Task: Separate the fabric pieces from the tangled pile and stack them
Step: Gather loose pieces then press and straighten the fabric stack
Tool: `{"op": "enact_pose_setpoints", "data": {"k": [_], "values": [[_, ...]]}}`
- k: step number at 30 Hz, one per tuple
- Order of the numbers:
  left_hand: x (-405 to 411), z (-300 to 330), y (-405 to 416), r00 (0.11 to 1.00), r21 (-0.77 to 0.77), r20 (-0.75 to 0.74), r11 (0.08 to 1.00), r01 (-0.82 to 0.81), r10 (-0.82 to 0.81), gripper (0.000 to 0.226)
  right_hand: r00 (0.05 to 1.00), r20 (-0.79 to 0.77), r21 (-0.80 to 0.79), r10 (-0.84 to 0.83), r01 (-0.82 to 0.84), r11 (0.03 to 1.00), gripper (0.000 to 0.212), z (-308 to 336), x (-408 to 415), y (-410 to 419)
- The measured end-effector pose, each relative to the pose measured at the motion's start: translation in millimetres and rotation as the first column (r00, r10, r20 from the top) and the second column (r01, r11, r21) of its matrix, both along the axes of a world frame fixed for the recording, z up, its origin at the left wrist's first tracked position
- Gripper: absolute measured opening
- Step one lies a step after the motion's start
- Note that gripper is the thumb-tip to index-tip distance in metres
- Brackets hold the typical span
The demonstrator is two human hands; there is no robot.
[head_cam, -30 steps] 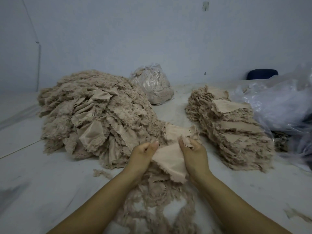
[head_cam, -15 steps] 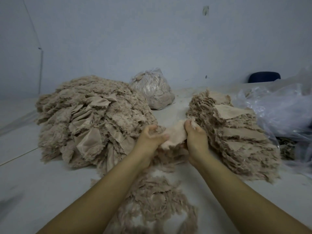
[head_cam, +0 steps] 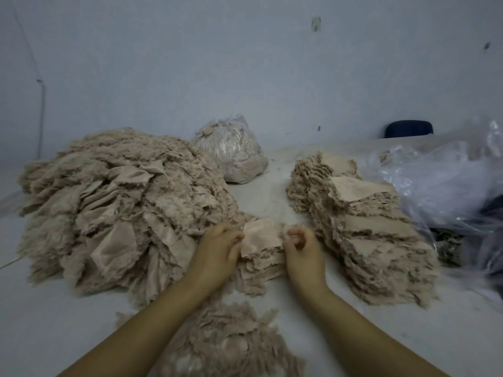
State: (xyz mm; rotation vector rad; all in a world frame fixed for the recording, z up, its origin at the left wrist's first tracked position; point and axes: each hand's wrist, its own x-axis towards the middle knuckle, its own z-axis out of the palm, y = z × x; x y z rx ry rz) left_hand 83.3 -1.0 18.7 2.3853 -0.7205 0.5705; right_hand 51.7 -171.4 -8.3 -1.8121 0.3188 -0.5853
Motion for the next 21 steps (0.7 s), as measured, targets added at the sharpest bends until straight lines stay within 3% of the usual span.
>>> {"op": "enact_pose_setpoints", "data": {"k": [1, 3, 6, 11, 14, 16, 18, 21], "values": [[-3.4, 1.9, 6.8, 0.983, 0.077, 0.183, 0.996, -0.041, 0.026, 0.027, 1.0, 0.016, -0.023, 0.027, -0.027, 0.999, 0.011, -0.3, -3.6, 4.8], [-7.6, 4.0, 22.6, 0.918, 0.143, 0.35, 0.958, -0.248, 0.186, 0.041, 0.997, 0.057, -0.055, 0.046, -0.043, 0.998, 0.018, -0.6, -8.2, 12.0], [-4.7, 2.2, 45.5, 0.883, 0.167, 0.223, 0.876, -0.453, 0.413, 0.044, 1.0, 0.009, -0.095, 0.016, -0.015, 0.995, 0.022, -0.3, -5.8, 11.1], [5.0, 1.9, 67.0, 0.902, 0.041, 0.03, 0.901, -0.432, 0.431, 0.014, 0.966, -0.253, -0.193, -0.046, -0.004, 0.981, 0.035, 3.5, 0.3, -4.0], [6.7, 6.9, 60.9, 0.947, -0.026, -0.003, 0.947, -0.32, 0.32, 0.013, 0.997, -0.076, -0.178, -0.023, 0.01, 0.984, 0.031, 7.9, -8.0, 3.7], [0.0, 11.2, 51.7, 0.98, -0.04, 0.007, 0.979, -0.198, 0.199, 0.011, 0.994, -0.001, -0.162, 0.109, -0.108, 0.981, 0.021, 10.0, -11.7, 18.3], [-12.7, 13.2, 38.2, 0.998, -0.007, 0.042, 0.999, -0.038, 0.038, 0.021, 0.949, -0.042, -0.03, 0.311, -0.313, 0.949, 0.02, 12.8, -18.0, 39.2], [-34.5, 10.6, 15.6, 0.979, 0.108, 0.121, 0.983, 0.15, -0.163, 0.029, 0.847, -0.047, 0.454, 0.53, -0.454, 0.766, 0.045, 22.6, -25.8, 59.6]]}}
